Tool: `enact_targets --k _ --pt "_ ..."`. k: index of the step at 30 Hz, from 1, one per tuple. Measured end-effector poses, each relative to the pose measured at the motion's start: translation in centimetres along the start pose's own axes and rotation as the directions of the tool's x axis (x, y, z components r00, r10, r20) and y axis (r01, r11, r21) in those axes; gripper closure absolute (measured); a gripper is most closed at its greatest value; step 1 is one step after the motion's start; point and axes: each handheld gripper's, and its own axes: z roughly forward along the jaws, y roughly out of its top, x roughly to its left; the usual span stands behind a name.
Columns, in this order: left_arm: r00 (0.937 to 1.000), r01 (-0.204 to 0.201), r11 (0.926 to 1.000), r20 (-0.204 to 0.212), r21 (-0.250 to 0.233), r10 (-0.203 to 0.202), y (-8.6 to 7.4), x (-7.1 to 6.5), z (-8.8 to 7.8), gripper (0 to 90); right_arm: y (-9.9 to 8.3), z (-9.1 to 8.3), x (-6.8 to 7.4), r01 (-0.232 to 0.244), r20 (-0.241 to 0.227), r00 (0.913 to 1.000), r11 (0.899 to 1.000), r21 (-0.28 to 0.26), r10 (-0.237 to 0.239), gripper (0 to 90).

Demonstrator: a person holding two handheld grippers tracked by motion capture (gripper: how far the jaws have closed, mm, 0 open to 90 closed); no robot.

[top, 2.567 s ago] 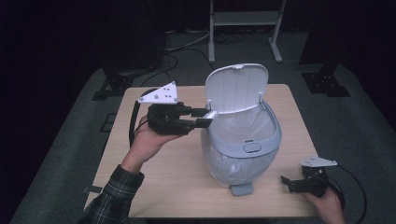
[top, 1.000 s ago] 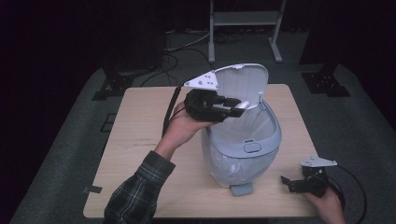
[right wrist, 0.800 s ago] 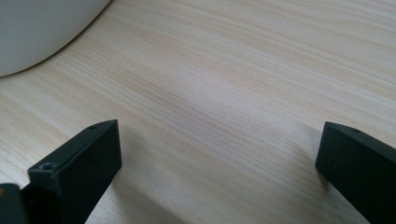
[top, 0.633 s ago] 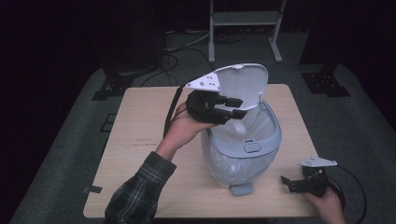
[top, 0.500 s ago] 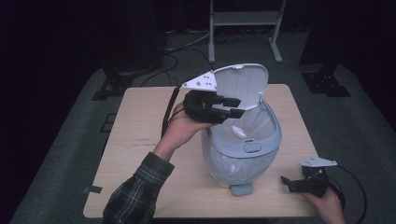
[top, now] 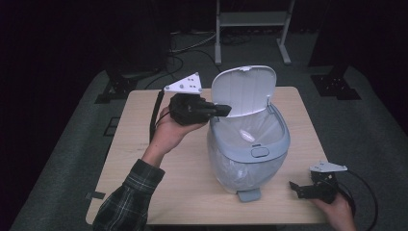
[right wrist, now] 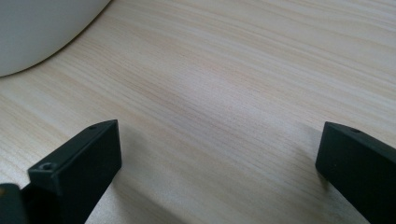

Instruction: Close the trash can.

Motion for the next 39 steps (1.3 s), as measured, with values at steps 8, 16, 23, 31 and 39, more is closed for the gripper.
enact_targets --k 8,16,23,31,39 --pt "0.9981 0.02 0.9998 -0.058 -0.002 -0.02 -1.0 1.0 -2.1 90.0 0.0 0.0 0.0 0.0 0.001 1.0 1.0 0.0 0.0 0.0" --pt "0.9892 0.064 0.9977 -0.131 -0.02 -0.066 -1.6 2.6 -3.4 89.8 0.0 0.0 0.0 0.0 0.001 1.0 1.0 0.0 0.0 0.0" --pt "0.971 0.121 0.9916 -0.202 -0.046 -0.128 -1.6 3.8 -2.9 89.1 0.0 0.0 0.0 0.0 0.0 1.0 1.0 0.0 0.0 0.0" --pt "0.9701 0.121 0.9918 -0.207 -0.042 -0.127 -1.1 4.9 -2.1 88.3 0.0 0.0 0.0 -0.001 0.0 1.0 1.0 0.0 0.001 0.0" --pt "0.9713 0.115 0.9922 -0.204 -0.049 -0.122 -0.2 5.6 -0.7 89.0 0.0 0.0 0.0 -0.001 -0.001 1.0 1.0 0.0 0.001 0.0"
